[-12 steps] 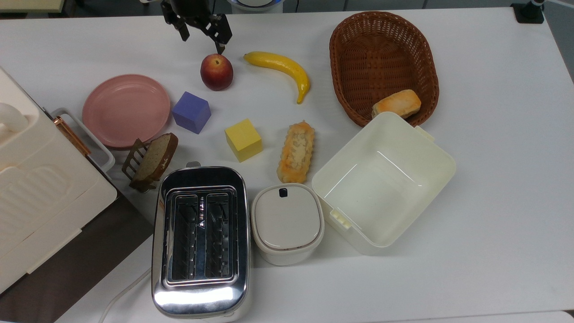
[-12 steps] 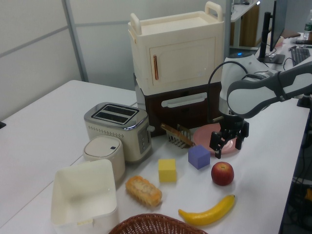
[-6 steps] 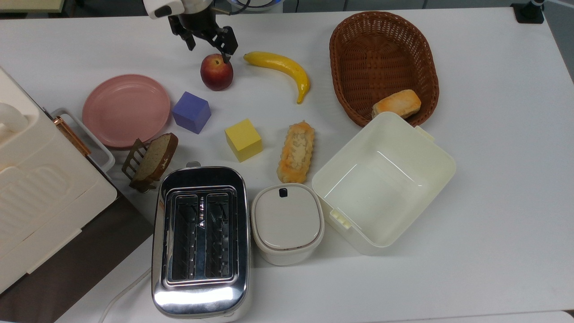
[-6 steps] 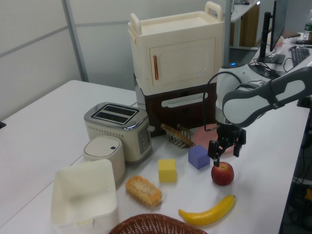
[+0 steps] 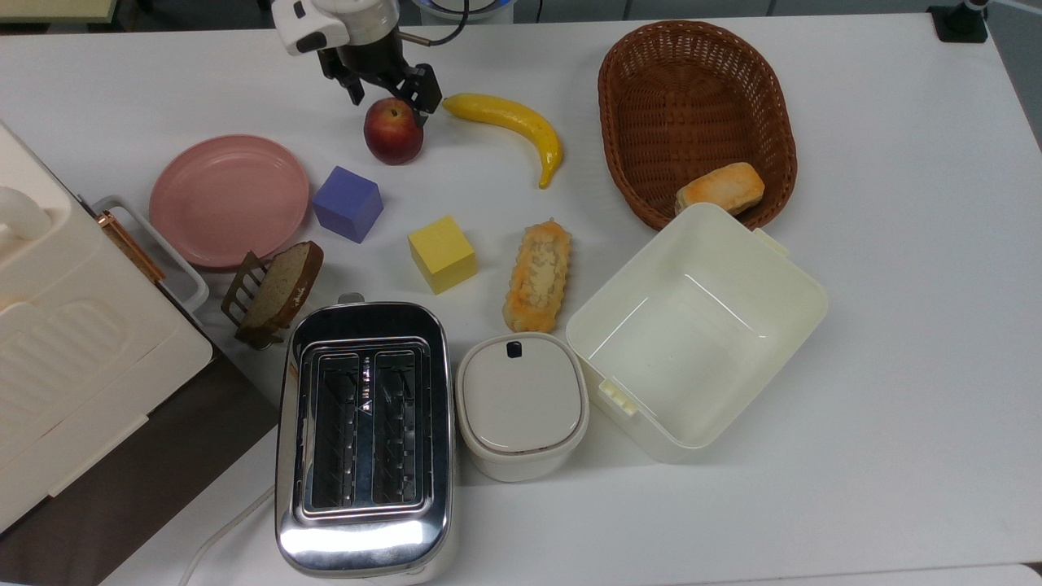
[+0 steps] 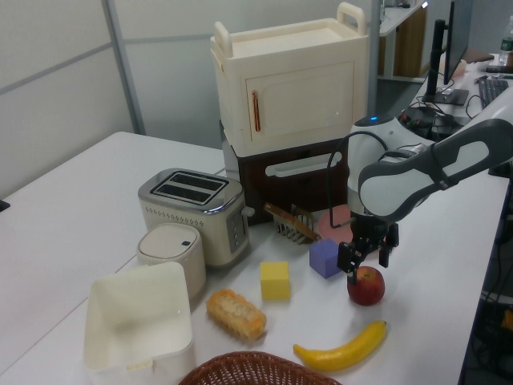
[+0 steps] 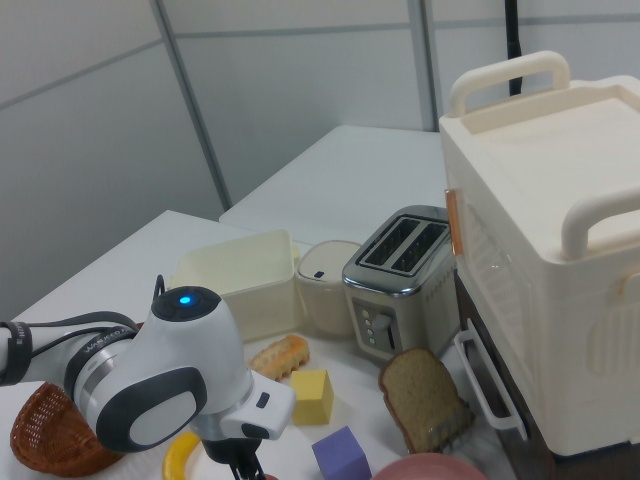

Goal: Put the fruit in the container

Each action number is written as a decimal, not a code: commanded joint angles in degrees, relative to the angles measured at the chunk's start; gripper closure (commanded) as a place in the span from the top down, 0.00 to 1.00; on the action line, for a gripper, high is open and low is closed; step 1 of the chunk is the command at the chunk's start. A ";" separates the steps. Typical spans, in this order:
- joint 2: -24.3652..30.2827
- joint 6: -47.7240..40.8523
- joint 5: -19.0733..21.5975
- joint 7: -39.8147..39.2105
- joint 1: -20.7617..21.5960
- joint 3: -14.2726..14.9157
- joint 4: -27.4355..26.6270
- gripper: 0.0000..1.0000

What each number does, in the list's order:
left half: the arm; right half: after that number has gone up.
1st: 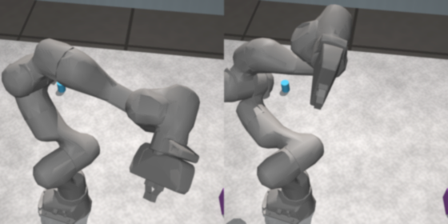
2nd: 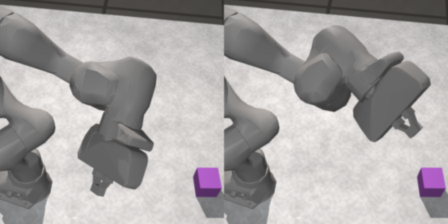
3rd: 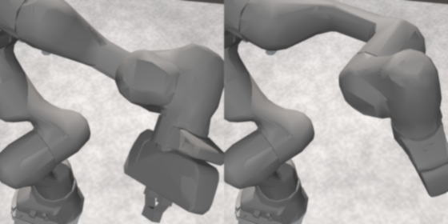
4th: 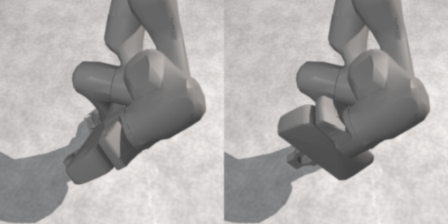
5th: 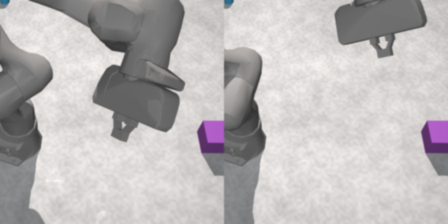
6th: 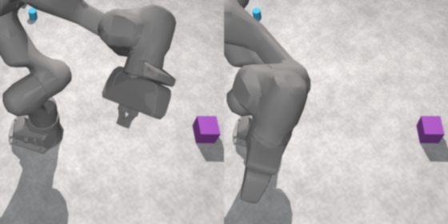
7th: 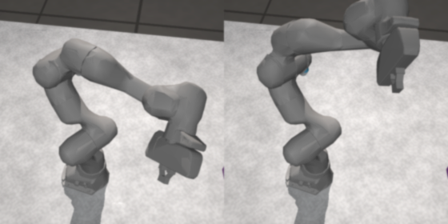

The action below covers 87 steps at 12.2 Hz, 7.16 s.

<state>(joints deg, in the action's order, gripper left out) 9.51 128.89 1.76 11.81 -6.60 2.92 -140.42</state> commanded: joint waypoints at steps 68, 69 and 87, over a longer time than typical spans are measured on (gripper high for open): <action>-39.22 -3.99 -38.06 33.89 11.43 -24.90 57.54 0.74; -39.22 -3.99 -38.06 33.89 11.43 -24.90 57.54 0.91; -11.37 -43.45 -10.66 5.64 13.90 -2.16 48.93 1.00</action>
<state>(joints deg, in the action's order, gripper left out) -4.75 86.04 -13.15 23.53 5.31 -5.10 -88.22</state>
